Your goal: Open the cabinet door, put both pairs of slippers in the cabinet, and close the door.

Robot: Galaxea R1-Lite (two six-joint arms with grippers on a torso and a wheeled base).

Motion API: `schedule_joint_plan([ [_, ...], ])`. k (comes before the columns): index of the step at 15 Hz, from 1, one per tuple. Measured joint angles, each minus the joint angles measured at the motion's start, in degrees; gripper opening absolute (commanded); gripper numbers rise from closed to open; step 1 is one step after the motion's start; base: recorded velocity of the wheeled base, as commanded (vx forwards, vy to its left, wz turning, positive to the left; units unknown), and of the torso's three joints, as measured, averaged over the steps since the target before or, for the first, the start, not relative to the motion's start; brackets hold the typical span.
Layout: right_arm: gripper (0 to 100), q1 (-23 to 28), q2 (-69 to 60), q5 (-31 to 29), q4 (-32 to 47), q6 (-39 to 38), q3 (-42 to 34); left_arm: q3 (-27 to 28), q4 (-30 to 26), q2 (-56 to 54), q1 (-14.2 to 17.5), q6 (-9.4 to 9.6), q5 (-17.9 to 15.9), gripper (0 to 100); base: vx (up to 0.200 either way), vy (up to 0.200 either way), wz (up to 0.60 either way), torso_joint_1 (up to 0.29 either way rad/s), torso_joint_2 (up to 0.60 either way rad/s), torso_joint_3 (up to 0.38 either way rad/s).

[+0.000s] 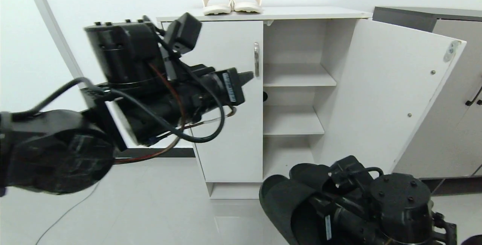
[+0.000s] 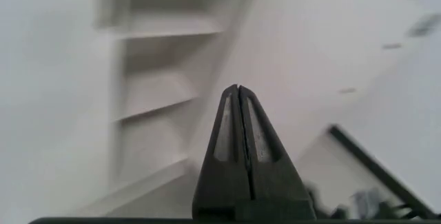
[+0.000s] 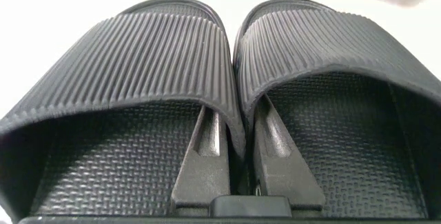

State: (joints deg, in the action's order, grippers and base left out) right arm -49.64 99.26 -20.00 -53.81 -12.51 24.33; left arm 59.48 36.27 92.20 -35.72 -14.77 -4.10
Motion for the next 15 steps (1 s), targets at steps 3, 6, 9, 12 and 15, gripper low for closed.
schedule_joint_plan([
  [3, 0, 3.54, 4.61, -5.39, 0.16, -0.13, 4.66, -10.01, -12.85, -18.53, 4.69, 3.64, 11.24, 0, 0.000, 0.000, 0.00, 0.000, 0.00, 0.000],
  [6, 0, 4.17, 6.21, -6.57, 0.13, 0.09, 5.46, -21.44, -25.19, -42.14, 15.19, 6.84, 16.81, 0, 0.000, 0.000, 0.00, 0.000, 0.00, 0.000],
  [9, 0, 4.19, 6.84, -6.81, 0.13, 0.13, 5.42, -34.40, -35.83, -64.70, 26.12, 10.07, 17.99, 0, 0.000, 0.000, 0.00, 0.000, 0.00, 0.000],
  [12, 0, 4.25, 7.67, -6.84, 0.06, 0.11, 5.11, -49.26, -41.16, -81.57, 32.63, 11.98, 13.70, 0, 0.000, 0.000, 0.00, 0.000, 0.00, 0.000],
  [15, 0, 4.02, 8.37, -6.73, -0.05, -0.02, 4.91, -57.53, -35.16, -89.14, 35.15, 13.25, 6.91, 0, 0.000, 0.000, 0.00, 0.000, 0.00, 0.000],
])
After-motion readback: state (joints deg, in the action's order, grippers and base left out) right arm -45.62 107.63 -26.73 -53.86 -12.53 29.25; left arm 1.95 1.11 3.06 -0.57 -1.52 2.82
